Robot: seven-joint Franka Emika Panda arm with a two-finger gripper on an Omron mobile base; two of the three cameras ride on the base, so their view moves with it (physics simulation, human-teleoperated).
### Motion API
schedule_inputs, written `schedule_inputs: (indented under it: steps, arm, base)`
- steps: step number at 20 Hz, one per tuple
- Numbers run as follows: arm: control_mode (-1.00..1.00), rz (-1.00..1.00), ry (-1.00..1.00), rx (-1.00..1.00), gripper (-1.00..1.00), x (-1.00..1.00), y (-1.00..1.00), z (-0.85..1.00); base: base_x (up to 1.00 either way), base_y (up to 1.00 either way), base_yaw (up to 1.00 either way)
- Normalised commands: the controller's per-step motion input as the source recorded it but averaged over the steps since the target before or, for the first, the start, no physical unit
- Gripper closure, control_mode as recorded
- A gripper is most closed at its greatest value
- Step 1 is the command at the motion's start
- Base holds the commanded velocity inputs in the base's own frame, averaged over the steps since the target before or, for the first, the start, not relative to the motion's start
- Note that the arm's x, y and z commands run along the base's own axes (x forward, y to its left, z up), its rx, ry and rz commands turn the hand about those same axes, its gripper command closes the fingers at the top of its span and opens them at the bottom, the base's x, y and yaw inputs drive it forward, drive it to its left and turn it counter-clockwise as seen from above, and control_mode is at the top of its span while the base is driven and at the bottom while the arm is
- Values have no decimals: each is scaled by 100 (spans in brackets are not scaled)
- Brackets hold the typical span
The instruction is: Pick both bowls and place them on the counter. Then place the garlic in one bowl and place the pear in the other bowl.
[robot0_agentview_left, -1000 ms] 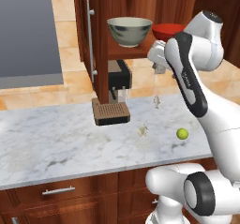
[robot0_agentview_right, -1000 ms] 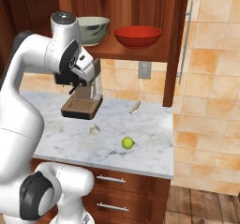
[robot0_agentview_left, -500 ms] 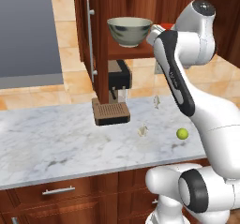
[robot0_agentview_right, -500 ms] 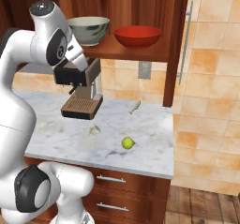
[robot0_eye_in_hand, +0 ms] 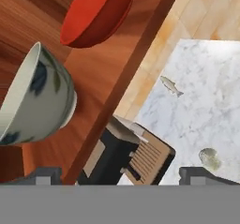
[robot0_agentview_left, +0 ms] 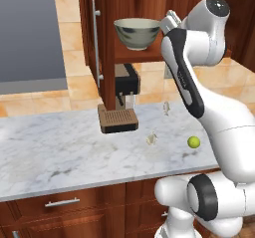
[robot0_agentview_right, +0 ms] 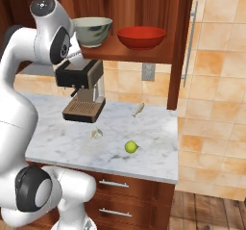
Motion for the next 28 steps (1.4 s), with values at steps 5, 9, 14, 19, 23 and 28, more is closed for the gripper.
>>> schedule_inputs:
  steps: [5, 9, 14, 19, 23, 28]
  arm:
    - [-100, -6, 0, 22, -100, 53, -1, 12]
    - [-100, 0, 0, 17, -100, 55, 0, 14]
    - [-100, 4, 1, 4, -100, 54, 3, 2]
    - [-100, 3, 0, 1, -100, 54, 3, 0]
    - [-100, 7, 0, 1, -100, 53, 8, 4]
    - [-100, 8, 2, 3, -100, 49, 10, 3]
  base:
    - [0, 0, 0]
    - [0, 0, 0]
    - [0, 0, 0]
    - [0, 0, 0]
    - [0, 0, 0]
    - [0, 0, 0]
